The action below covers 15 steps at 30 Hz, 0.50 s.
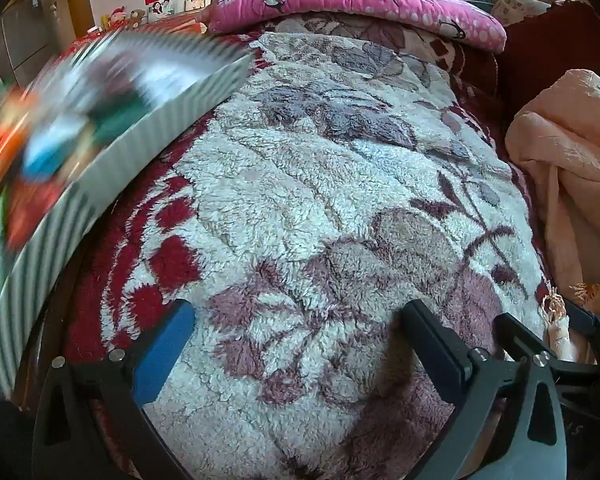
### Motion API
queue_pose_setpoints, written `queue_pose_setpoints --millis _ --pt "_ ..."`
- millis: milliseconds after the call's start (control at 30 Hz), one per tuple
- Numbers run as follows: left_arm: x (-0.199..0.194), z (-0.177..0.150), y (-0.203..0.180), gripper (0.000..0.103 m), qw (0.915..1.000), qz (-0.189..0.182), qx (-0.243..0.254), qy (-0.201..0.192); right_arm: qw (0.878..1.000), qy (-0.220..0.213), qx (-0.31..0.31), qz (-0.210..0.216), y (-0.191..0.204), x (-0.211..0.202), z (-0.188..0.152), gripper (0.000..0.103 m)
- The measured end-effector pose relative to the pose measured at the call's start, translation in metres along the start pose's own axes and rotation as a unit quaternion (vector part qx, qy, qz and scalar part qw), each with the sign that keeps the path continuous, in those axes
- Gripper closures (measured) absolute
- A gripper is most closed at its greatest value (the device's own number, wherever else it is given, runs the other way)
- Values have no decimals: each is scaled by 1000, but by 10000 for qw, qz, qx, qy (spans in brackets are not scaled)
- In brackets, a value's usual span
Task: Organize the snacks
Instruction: 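Dump the snacks from the white striped tray onto the bedspread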
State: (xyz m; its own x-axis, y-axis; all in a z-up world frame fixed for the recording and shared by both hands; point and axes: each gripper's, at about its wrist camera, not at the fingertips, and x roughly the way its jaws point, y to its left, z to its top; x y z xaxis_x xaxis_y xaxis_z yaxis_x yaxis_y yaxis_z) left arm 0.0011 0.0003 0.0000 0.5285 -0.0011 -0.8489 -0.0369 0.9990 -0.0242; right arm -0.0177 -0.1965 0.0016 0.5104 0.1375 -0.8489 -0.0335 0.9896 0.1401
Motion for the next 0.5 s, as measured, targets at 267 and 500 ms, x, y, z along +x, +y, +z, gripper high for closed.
queue_pose_setpoints --millis 267,500 --pt "-1 -1 0 0 10000 5 2 -7 10000 -9 3 8 0 0 0 1" --pt "-1 -1 0 0 10000 4 1 -8 10000 -11 1 6 3 -1 0 1"
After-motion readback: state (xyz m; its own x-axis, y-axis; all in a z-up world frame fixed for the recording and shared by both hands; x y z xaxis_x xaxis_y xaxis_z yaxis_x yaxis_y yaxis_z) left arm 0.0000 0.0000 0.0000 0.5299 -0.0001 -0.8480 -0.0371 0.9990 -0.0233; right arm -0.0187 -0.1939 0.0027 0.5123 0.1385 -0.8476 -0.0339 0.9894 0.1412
